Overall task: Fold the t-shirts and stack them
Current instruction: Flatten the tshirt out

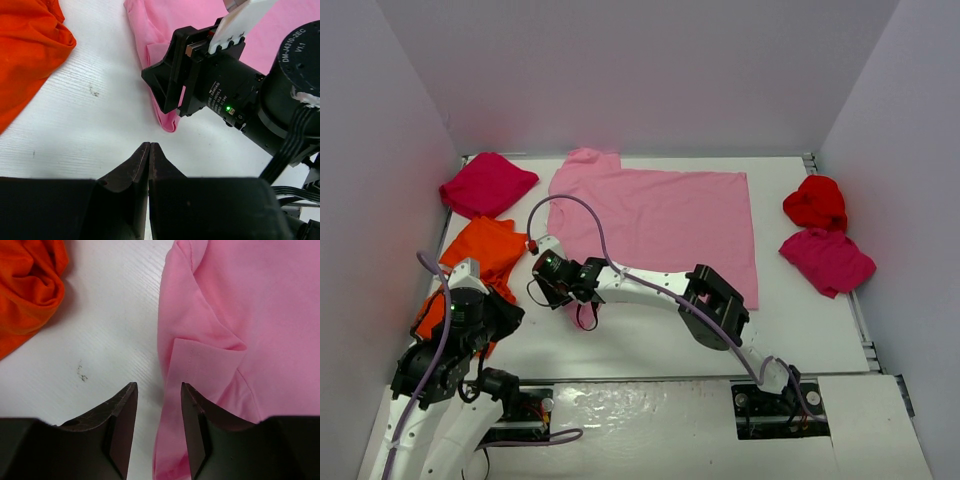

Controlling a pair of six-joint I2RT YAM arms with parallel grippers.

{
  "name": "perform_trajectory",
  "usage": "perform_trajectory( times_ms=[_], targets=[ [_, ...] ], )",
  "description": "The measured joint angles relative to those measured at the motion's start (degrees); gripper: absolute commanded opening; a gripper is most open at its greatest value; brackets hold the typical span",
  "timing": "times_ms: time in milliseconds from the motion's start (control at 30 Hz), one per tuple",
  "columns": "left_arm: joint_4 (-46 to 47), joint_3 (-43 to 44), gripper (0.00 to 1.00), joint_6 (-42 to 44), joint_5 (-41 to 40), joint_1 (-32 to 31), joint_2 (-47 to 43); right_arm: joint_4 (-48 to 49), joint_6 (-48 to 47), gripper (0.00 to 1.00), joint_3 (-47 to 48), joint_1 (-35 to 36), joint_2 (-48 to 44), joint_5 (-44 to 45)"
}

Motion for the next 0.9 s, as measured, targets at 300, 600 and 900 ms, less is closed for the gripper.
perform_trajectory(
  times_ms=[300, 600, 900],
  targets=[
    [-0.77, 0.00, 0.00, 0.07, -0.25, 0.00, 0.00, -1.05, -0.91, 0.36, 2.04, 0.26, 3.59, 0.66],
    [-0.70, 0.00, 0.00, 0.20, -0.19, 0.00, 0.67, -1.38, -1.37, 0.31, 2.20, 0.26, 3.89, 1.83],
    [-0.72, 0.00, 0.00, 0.22, -0.19, 0.00, 1.03, -1.48, -1.81, 0.09, 2.25, 0.26, 3.89, 3.28]
  ],
)
